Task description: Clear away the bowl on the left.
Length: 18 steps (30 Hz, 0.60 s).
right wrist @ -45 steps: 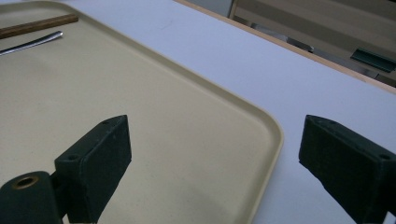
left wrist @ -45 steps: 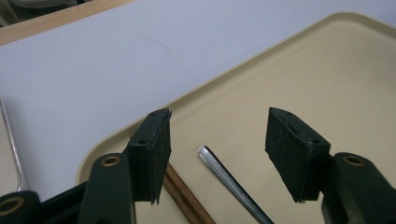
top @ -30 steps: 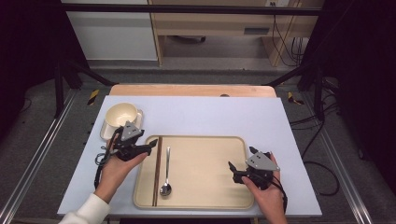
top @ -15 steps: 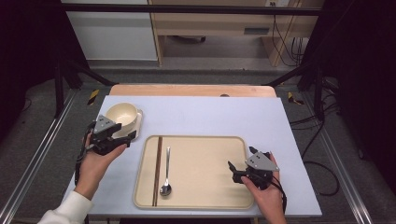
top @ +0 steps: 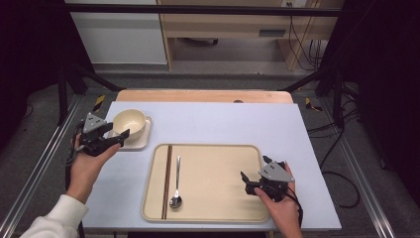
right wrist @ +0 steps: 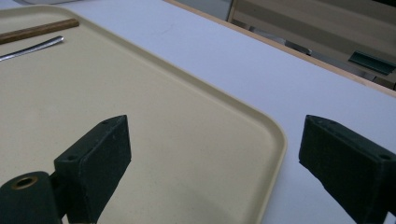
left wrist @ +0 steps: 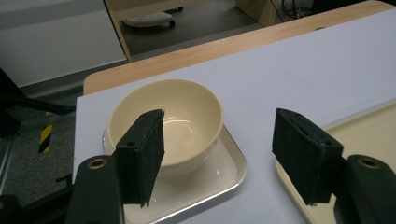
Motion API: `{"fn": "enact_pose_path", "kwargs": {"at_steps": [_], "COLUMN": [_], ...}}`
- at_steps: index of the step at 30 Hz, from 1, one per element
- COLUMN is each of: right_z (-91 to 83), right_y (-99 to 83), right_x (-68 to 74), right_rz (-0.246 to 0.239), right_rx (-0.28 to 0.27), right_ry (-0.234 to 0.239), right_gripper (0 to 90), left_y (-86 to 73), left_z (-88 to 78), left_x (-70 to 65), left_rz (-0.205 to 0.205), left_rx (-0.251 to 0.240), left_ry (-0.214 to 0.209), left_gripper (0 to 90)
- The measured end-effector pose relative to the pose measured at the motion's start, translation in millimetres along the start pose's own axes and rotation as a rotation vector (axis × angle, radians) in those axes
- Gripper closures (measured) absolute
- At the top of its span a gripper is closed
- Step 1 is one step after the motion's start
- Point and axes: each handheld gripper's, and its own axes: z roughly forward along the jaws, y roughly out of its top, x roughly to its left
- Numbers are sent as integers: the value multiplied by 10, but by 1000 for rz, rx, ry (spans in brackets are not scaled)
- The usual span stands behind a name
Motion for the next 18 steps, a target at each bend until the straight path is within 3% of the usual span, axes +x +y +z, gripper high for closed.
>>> {"fn": "enact_pose_path", "kwargs": {"at_steps": [5,18], "right_z": [-7,-24], "right_y": [3,7], "right_x": [-18,-15], "right_rz": [13,9], "right_rx": [-11,-20], "right_ry": [0,2], "right_gripper": [97,98], "left_y": [21,2], "left_z": [63,303], "left_x": [106,329], "left_rz": [-27,-47], "left_rx": [-13,-13], "left_ry": [7,43], "left_gripper": [343,335]}}
